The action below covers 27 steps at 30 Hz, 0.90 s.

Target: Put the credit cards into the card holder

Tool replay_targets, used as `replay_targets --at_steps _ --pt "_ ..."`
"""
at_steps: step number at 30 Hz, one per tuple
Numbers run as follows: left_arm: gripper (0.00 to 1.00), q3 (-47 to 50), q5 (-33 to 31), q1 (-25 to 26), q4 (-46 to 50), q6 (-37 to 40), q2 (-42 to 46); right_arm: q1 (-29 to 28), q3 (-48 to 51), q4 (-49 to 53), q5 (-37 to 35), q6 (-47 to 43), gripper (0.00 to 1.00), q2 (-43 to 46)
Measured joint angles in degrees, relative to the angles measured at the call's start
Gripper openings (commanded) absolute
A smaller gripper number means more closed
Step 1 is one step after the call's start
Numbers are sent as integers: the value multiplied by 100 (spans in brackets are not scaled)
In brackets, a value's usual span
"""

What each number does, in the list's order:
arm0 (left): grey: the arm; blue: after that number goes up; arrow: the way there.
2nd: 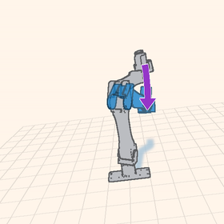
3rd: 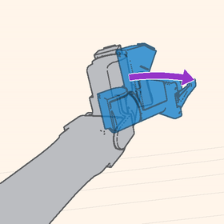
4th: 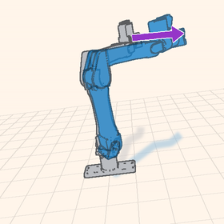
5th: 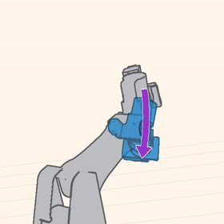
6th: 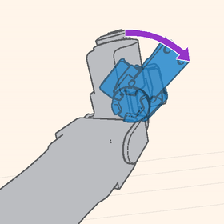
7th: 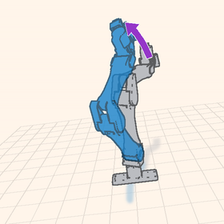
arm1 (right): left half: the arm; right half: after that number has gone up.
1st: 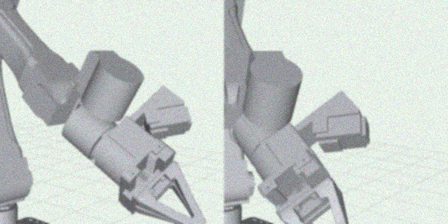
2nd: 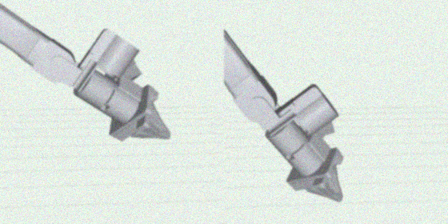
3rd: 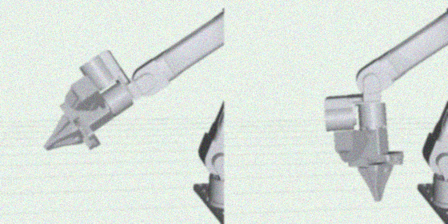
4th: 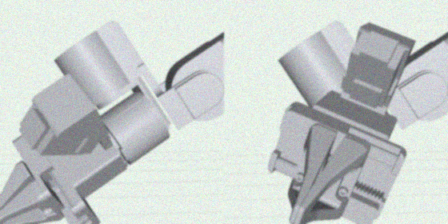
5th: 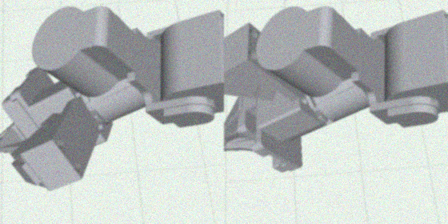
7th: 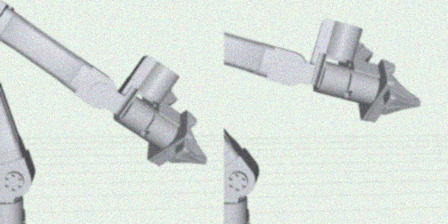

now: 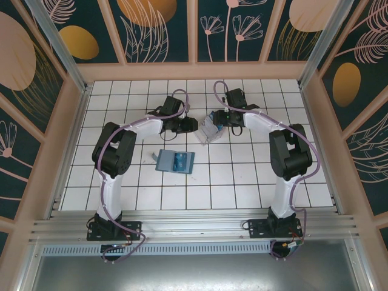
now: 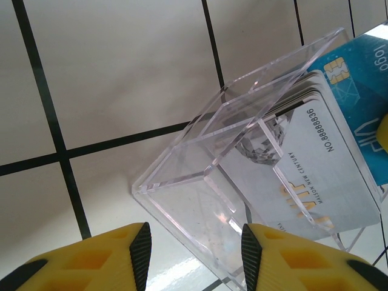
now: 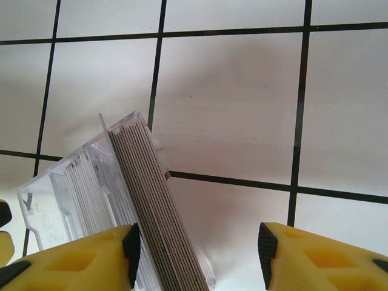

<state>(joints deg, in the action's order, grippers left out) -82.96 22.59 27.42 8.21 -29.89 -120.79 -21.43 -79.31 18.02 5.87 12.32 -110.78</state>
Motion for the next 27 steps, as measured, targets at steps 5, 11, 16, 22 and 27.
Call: replay_targets --at_steps 5,11,16,22,27 --pt "46 9 15 0 -57 -33 -4 0 -15 4 2 -2 45 0" --pt "46 15 15 0 -70 -35 -4 0 -15 4 17 -7 43 0" --pt "46 15 17 0 -72 -39 -2 0 -15 4 17 -39 41 2" --pt "46 37 35 0 -83 -79 -4 0 -15 9 17 -68 40 4" --pt "45 42 81 0 -127 -85 -2 0 -15 15 17 -109 39 9"
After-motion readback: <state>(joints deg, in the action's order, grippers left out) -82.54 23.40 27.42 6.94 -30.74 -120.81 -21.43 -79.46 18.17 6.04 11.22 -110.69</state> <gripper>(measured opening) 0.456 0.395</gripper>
